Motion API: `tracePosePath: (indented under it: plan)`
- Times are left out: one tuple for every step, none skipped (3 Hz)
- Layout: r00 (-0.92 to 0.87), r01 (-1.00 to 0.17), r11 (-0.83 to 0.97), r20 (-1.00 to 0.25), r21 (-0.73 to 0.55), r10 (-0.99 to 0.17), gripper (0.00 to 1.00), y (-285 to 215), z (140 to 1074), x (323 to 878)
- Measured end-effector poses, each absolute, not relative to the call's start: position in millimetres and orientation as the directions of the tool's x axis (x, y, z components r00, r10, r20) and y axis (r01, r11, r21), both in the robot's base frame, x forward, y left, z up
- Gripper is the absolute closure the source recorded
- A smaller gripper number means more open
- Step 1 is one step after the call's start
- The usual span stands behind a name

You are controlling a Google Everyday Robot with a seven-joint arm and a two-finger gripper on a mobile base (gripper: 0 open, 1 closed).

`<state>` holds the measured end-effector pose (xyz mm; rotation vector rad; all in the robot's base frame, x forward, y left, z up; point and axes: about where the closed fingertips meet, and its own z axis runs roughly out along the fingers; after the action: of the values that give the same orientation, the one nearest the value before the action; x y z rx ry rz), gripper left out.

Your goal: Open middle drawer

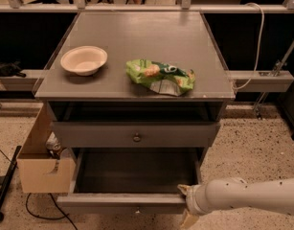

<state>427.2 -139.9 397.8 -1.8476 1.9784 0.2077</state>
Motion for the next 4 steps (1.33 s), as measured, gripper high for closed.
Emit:
tracePosePath:
  plan:
    - [-0.026, -0.979, 0.104, -0.401, -0.175, -0.916, 0.0, -139.9, 397.8, 427.2]
    - [-0.026, -0.979, 0.104, -0.401, -0.175, -0.916, 0.24, -139.9, 397.8, 427.2]
    - [-0.026, -0.979, 0.104, -0.401, -0.175, -0.916, 0.47, -139.9, 397.8, 427.1]
    - [-0.044, -0.983, 0.118, -0.444, -0.14, -0.895, 0.78, -142.8, 393.3, 390.0]
